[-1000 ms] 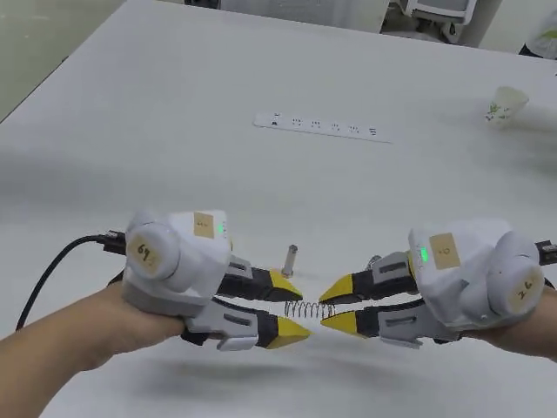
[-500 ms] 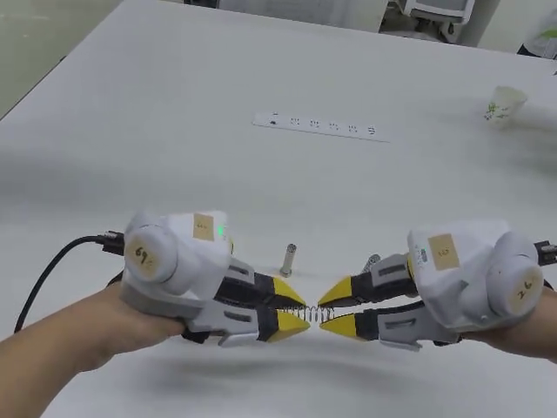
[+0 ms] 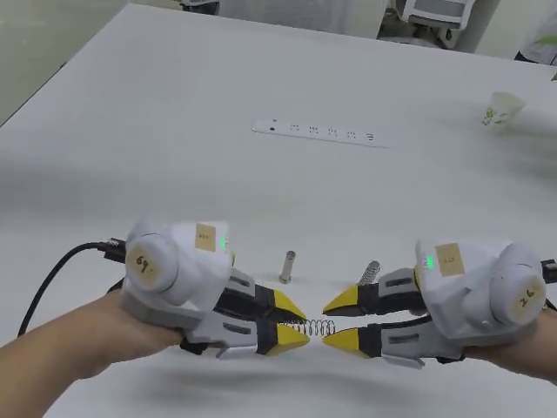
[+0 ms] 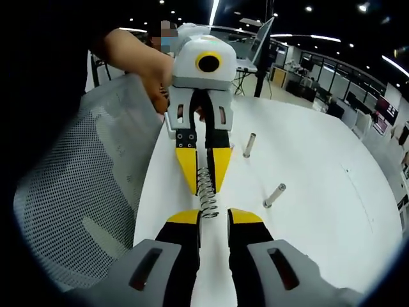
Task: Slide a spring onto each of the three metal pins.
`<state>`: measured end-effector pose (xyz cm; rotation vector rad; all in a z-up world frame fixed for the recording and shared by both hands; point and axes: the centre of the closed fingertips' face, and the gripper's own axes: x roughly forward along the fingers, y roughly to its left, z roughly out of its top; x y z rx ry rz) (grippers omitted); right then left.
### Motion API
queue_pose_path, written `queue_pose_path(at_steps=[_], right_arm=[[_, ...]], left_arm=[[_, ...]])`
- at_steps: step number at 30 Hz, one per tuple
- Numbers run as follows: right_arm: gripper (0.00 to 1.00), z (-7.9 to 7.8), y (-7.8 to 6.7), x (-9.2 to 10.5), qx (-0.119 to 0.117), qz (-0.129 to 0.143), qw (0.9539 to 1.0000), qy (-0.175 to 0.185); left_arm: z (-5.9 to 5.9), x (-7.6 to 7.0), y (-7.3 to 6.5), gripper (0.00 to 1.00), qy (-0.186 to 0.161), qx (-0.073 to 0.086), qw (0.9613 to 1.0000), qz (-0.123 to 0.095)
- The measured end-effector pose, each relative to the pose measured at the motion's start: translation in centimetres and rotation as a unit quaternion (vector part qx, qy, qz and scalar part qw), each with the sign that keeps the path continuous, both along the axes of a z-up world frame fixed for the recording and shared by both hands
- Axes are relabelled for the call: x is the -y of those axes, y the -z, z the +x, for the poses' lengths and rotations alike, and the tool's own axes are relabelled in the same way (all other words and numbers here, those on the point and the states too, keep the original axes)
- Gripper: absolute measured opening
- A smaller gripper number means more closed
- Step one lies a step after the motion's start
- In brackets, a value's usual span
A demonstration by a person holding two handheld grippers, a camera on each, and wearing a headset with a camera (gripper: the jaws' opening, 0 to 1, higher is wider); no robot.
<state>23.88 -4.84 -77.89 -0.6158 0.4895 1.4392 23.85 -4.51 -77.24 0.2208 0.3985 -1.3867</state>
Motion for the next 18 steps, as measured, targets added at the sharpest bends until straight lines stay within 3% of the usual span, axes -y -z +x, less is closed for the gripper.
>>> queue_pose_path(at_steps=[10,18], right_arm=[[0.08,-0.5,-0.1,-0.2,-0.017,0.009,0.9998,-0.001],[0.07,-0.6,-2.2,-1.0,-0.006,0.026,0.9996,-0.013]], left_arm=[[0.0,-0.1,0.0,0.02,0.001,-0.003,1.0,0.002],[0.0,-0.2,0.9,0.02,0.0,0.003,0.9999,0.017]])
